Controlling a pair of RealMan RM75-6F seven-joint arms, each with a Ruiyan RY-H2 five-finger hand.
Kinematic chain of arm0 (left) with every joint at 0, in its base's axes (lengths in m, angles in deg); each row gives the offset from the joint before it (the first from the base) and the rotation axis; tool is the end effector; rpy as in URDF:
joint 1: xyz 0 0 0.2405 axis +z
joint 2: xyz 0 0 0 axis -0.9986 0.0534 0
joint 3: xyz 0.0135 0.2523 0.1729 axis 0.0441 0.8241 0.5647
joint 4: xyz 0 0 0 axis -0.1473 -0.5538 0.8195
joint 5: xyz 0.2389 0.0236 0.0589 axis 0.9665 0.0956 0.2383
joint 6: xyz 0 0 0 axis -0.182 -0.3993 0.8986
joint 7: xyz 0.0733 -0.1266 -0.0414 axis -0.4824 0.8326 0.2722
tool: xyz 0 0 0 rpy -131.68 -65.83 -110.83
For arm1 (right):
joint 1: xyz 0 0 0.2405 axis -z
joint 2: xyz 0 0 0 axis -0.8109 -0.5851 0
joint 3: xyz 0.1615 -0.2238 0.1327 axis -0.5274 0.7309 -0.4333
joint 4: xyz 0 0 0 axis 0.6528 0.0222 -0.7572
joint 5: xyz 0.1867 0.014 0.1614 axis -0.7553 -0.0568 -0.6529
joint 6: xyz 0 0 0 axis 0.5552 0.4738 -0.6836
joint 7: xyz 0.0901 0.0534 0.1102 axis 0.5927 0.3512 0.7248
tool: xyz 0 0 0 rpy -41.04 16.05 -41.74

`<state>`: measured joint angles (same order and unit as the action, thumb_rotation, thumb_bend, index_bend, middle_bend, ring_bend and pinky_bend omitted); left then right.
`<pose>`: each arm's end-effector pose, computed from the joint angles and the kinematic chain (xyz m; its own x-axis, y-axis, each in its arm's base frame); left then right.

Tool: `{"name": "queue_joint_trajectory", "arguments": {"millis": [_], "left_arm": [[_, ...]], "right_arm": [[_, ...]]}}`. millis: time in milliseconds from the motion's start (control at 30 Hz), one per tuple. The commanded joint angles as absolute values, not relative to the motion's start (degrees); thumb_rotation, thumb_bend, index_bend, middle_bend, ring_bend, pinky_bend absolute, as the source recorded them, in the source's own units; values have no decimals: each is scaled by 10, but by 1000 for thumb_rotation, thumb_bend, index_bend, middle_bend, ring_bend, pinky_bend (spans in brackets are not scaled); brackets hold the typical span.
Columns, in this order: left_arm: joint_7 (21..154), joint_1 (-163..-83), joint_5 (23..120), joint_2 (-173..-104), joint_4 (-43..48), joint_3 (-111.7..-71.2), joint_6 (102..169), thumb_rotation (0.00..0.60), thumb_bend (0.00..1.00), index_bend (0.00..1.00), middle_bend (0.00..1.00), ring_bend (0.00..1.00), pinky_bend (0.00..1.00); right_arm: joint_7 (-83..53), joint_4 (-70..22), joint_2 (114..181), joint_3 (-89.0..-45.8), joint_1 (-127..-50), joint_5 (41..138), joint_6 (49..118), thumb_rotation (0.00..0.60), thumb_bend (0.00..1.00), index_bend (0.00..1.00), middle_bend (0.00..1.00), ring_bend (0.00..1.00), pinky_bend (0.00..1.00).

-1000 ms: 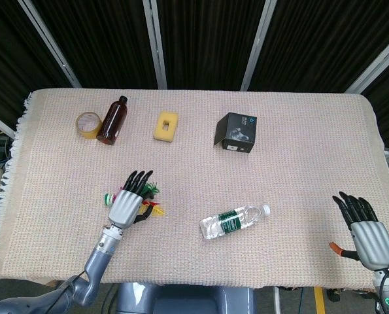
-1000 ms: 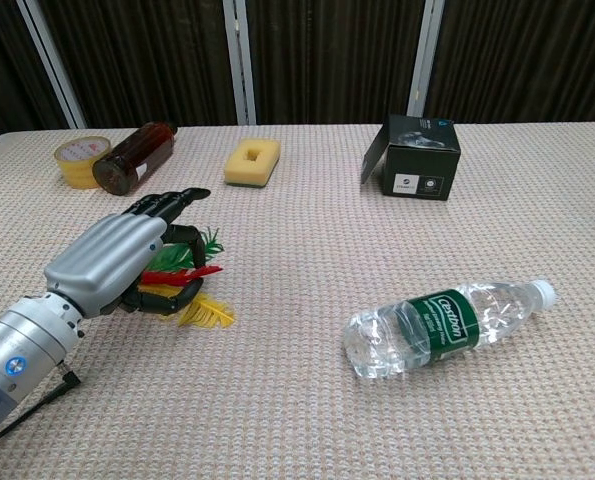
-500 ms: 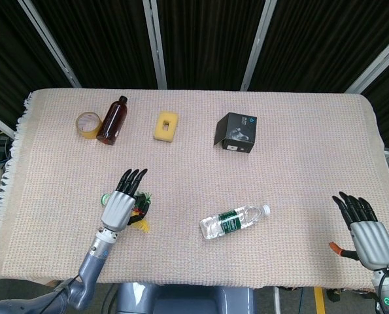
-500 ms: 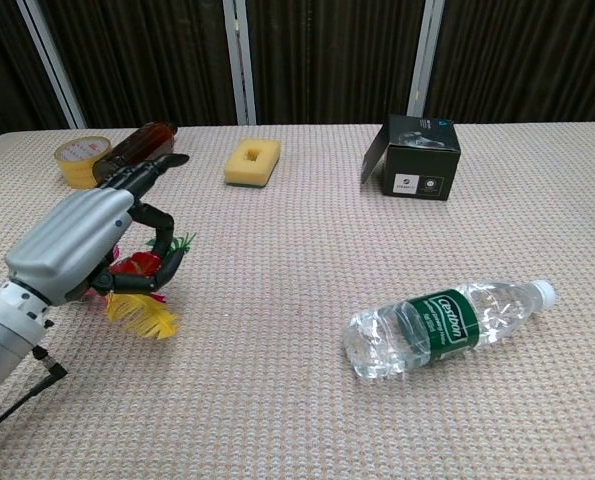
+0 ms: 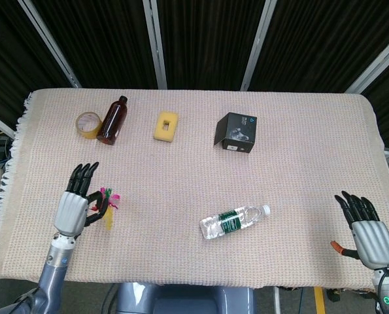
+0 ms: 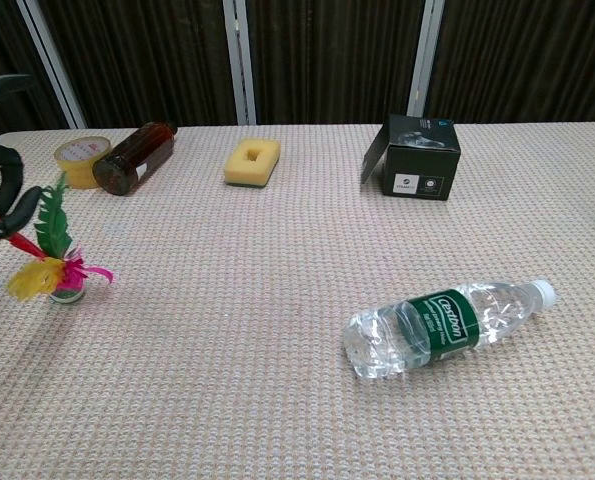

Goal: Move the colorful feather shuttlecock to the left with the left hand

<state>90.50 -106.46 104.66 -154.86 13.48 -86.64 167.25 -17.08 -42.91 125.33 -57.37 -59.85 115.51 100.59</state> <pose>-0.2924 0.2764 -0.0220 0.2031 -0.2349 0.9506 0.8832 -0.3753 -0.2814 -0.3729 -0.1888 0.1468 0.4493 -0.1127 0.8862 -0.8933 -0.0633 0.4449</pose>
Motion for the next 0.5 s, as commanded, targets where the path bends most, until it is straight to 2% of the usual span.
{"name": "queue_joint_trajectory", "arguments": {"millis": [33, 233, 300, 367, 500], "left_arm": [[897, -1036, 1039, -1496, 121, -865, 1696, 530, 479, 780, 13, 0, 0], [927, -999, 1023, -1440, 108, -867, 1725, 530, 475, 754, 21, 0, 0], [933, -993, 1024, -1431, 111, -867, 1732, 529, 459, 700, 15, 0, 0], [943, -986, 1027, -1422, 109, -865, 1737, 527, 385, 547, 3, 0, 0], [976, -974, 1037, -1409, 90, -861, 1757, 529, 221, 159, 0, 0, 0]], "right_arm": [[-178, -431, 1255, -577, -599, 1150, 1006, 600, 108, 0, 0, 0, 0], [-192, -430, 1262, -583, -601, 1132, 996, 600, 112, 0, 0, 0, 0], [-199, -430, 1265, -583, -602, 1128, 993, 600, 113, 0, 0, 0, 0], [-208, -431, 1268, -581, -603, 1128, 989, 600, 115, 0, 0, 0, 0], [-227, -438, 1274, -580, -604, 1132, 990, 600, 116, 0, 0, 0, 0]]}}
